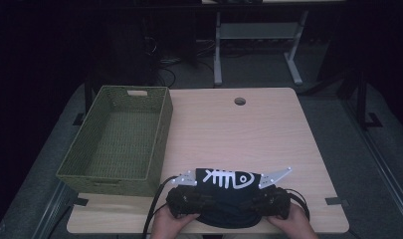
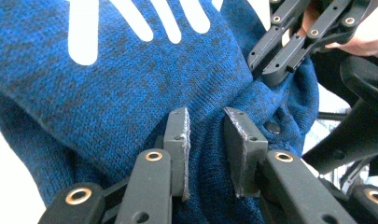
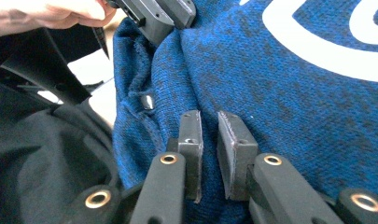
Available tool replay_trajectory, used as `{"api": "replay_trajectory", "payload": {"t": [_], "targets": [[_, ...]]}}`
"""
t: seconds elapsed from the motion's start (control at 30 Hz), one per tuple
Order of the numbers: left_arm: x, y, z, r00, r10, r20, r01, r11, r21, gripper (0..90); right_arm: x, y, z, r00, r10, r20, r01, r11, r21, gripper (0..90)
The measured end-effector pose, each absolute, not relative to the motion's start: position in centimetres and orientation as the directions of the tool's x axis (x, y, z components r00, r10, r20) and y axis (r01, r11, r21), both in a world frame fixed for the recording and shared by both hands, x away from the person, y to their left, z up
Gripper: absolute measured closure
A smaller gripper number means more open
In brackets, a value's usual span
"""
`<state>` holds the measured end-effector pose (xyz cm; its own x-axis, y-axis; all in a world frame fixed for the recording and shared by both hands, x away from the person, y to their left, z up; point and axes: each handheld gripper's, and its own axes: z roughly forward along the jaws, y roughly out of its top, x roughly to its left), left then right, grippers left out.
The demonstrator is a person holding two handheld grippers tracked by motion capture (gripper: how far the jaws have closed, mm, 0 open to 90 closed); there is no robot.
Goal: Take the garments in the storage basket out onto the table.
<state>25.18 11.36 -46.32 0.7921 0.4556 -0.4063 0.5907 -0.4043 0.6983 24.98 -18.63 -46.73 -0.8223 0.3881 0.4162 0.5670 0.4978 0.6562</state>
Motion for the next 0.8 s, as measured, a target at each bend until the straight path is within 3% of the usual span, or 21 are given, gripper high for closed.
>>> {"api": "replay_trajectory", "payload": {"t": [0.63,0.8], "targets": [[27.7,10.4,-46.5,0.767,0.489,-0.415,0.607,-0.345,0.716,69.6,28.2,-20.0,-46.8,-0.789,0.435,0.435,0.61,0.464,0.642,78.1],[27.3,10.5,-44.8,0.778,0.485,-0.399,0.581,-0.315,0.75,68.3,28.9,-19.6,-44.0,-0.788,0.433,0.438,0.604,0.406,0.685,76.3]]}}
